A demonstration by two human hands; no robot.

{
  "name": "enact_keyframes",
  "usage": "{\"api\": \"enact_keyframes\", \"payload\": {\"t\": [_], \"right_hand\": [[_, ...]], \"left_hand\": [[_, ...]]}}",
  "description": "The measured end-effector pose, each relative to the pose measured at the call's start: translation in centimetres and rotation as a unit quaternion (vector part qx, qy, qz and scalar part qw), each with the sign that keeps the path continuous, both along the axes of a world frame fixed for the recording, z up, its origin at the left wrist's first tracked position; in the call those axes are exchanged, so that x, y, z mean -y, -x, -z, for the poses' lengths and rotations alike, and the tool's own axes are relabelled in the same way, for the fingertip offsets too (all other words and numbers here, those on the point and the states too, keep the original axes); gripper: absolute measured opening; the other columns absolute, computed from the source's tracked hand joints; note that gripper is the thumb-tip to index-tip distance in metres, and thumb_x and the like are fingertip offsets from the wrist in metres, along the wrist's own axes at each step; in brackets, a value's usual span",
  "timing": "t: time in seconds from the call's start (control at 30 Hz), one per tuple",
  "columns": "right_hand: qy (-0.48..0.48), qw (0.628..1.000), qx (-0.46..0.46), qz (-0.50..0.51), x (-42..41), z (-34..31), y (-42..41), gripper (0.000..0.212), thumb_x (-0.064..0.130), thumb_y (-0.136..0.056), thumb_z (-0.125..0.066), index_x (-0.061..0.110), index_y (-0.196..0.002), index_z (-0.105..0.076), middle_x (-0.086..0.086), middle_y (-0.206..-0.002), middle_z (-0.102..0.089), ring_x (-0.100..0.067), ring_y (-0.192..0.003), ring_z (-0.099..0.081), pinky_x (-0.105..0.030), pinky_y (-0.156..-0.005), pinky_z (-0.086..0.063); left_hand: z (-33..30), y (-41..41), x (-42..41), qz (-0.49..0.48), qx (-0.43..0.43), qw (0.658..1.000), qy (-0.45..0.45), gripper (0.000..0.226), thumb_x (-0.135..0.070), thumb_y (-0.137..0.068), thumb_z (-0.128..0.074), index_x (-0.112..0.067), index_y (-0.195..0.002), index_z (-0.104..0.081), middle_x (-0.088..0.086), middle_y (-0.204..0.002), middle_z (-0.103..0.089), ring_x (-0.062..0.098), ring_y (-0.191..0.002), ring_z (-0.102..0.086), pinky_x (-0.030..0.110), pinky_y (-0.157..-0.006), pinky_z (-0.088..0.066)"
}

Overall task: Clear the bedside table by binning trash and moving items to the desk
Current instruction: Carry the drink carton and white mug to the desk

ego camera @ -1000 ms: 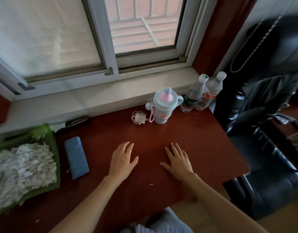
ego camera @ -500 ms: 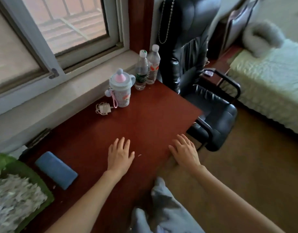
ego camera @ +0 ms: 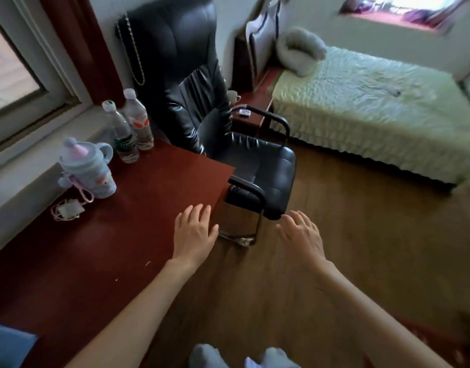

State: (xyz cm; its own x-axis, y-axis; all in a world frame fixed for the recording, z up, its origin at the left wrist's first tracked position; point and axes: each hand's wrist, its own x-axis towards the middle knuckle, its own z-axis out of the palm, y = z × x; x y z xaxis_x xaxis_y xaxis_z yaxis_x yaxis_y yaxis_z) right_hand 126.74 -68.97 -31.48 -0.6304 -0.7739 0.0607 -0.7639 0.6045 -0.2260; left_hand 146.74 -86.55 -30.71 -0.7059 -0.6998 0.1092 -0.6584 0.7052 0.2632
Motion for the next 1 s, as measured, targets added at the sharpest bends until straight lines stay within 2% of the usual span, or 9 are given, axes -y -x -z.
{"api": "enact_keyframes", "payload": {"t": [0.3, 0.43, 0.57, 0.77, 1.0], "right_hand": [[0.052, 0.993, 0.012, 0.106, -11.4, -2.9, 12.8, 0.042, 0.037, -0.095, -0.048, 0.012, -0.128, -0.054, -0.010, -0.138, -0.050, -0.026, -0.136, -0.035, -0.043, -0.108, -0.034], [0.046, 0.990, -0.005, 0.131, -16.0, -3.6, 18.2, 0.044, 0.038, -0.095, -0.047, 0.012, -0.130, -0.053, -0.010, -0.140, -0.048, -0.025, -0.137, -0.033, -0.040, -0.109, -0.029], [0.051, 0.986, 0.005, 0.158, -18.9, -3.7, 22.7, 0.044, 0.038, -0.095, -0.047, 0.012, -0.131, -0.052, -0.010, -0.142, -0.045, -0.025, -0.139, -0.030, -0.042, -0.110, -0.028], [0.046, 0.980, 0.009, 0.191, -19.7, -2.8, 28.8, 0.047, 0.038, -0.095, -0.048, 0.011, -0.133, -0.049, -0.013, -0.141, -0.046, -0.026, -0.137, -0.033, -0.044, -0.108, -0.031], [0.033, 0.974, 0.010, 0.224, -16.2, -1.9, 39.4, 0.047, 0.037, -0.095, -0.049, 0.010, -0.133, -0.049, -0.013, -0.143, -0.044, -0.027, -0.138, -0.031, -0.044, -0.109, -0.029]], "left_hand": [[-2.2, 16.1, -8.8, 0.056, -0.013, 0.998, 0.003, 0.051, -0.035, -0.089, -0.055, -0.009, -0.133, -0.050, 0.014, -0.137, -0.050, 0.032, -0.130, -0.041, 0.046, -0.106, -0.031], [-2.9, 22.6, -12.3, 0.081, -0.009, 0.997, 0.000, 0.054, -0.038, -0.091, -0.051, -0.012, -0.137, -0.044, 0.011, -0.142, -0.044, 0.028, -0.134, -0.036, 0.043, -0.110, -0.028], [-3.1, 27.9, -14.2, 0.106, -0.002, 0.994, 0.002, 0.054, -0.040, -0.092, -0.048, -0.013, -0.139, -0.042, 0.010, -0.144, -0.042, 0.027, -0.135, -0.034, 0.044, -0.111, -0.027], [-2.8, 35.7, -13.8, 0.142, 0.018, 0.990, 0.000, 0.054, -0.041, -0.093, -0.046, -0.014, -0.140, -0.039, 0.009, -0.145, -0.040, 0.026, -0.135, -0.034, 0.043, -0.111, -0.028], [-1.5, 48.4, -9.8, 0.191, 0.018, 0.981, -0.011, 0.054, -0.040, -0.093, -0.047, -0.014, -0.139, -0.041, 0.009, -0.145, -0.041, 0.026, -0.135, -0.034, 0.043, -0.111, -0.027]]}}
